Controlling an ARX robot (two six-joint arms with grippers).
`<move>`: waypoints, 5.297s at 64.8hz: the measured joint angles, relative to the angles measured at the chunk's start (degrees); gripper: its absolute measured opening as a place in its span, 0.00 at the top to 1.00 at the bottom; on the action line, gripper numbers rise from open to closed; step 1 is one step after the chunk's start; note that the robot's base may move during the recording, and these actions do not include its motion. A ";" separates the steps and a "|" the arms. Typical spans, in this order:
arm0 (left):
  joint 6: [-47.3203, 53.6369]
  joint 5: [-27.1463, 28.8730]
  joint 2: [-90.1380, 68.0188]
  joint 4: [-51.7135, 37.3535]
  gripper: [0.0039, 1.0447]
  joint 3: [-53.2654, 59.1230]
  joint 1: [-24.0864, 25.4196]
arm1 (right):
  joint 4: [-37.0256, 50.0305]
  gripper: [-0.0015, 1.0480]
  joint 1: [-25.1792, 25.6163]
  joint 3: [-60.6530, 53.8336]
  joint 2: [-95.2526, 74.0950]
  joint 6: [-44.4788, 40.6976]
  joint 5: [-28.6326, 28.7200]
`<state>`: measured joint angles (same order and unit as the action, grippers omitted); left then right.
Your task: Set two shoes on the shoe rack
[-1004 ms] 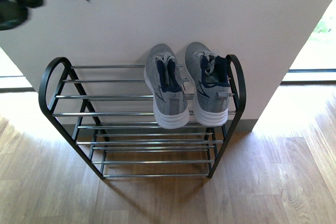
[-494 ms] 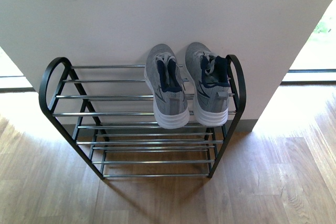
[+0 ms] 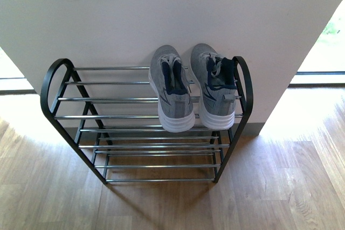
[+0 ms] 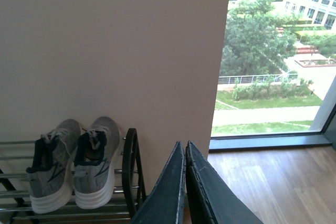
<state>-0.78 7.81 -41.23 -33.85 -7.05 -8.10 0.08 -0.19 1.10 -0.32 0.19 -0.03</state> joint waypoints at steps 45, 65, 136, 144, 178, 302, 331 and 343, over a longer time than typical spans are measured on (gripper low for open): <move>0.26 -7.80 18.67 11.26 0.99 6.29 7.89 | -0.02 0.98 0.00 0.00 0.00 0.00 0.00; 0.26 -7.80 26.18 18.71 0.99 6.29 7.89 | -0.02 0.98 0.00 0.00 0.00 0.00 0.02; 0.31 -7.80 40.33 33.86 0.33 6.27 7.96 | -0.09 0.29 0.00 0.00 0.04 -0.04 0.02; 0.31 -7.80 40.33 33.86 0.12 6.27 7.96 | -0.09 0.09 0.00 0.00 0.04 -0.02 0.02; 0.39 -7.80 40.33 33.86 0.09 6.27 7.96 | -0.09 0.09 0.00 0.00 0.04 -0.02 0.00; 0.42 -7.67 40.33 33.86 0.09 6.27 7.96 | -0.11 0.09 0.00 0.00 0.09 -0.04 0.09; 0.48 -7.78 40.33 33.86 0.09 6.27 7.96 | -0.11 0.09 0.00 0.00 0.11 -0.02 0.02; 0.52 -7.87 40.33 33.86 0.09 6.27 7.96 | -0.11 0.09 0.00 0.00 0.09 -0.02 -0.20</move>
<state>-0.25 -0.05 -0.91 0.01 -0.78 -0.14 -0.03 -0.19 1.10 -0.23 0.16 -0.23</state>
